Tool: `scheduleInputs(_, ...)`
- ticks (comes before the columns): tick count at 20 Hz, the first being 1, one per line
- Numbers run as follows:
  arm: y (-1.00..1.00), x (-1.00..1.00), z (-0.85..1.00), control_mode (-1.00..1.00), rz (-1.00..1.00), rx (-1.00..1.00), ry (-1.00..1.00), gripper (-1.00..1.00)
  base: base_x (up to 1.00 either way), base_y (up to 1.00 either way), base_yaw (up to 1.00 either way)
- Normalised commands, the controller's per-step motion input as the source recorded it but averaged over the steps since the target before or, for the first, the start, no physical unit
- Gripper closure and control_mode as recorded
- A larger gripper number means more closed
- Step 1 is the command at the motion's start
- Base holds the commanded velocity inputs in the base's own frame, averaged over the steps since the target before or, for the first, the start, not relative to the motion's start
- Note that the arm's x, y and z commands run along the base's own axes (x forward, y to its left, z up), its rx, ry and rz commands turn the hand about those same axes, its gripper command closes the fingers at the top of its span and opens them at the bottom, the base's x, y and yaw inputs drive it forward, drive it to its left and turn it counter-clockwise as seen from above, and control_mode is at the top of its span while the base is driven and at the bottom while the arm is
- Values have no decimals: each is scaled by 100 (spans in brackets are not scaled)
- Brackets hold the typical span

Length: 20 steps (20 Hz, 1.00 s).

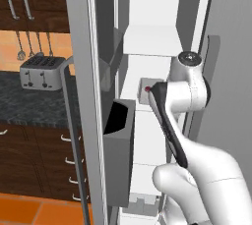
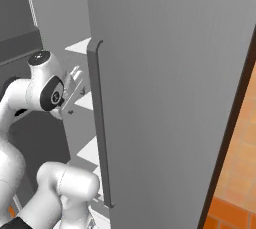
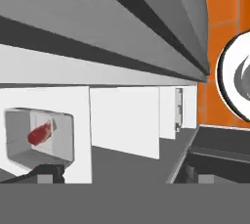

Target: Take the meat container that has the steak and place it on the second highest rack of the freezer. Then take the vegetable container that has the eggplant and sweet potato and place it on the highest rack of the freezer.

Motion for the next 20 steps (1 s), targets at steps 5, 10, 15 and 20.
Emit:
scheduleInputs(5, 0, -90, 40, -100, 5, 0, 3, -100, 0, 0, 0)
scheduleInputs(10, 0, -98, 30, -100, 4, 0, 3, -100, 0, 0, 0)
scheduleInputs(15, 0, -97, 23, -100, 3, 0, 2, -100, 0, 0, 0)
scheduleInputs(20, 3, -66, 49, -100, 2, 0, 6, -100, 0, 0, 0)
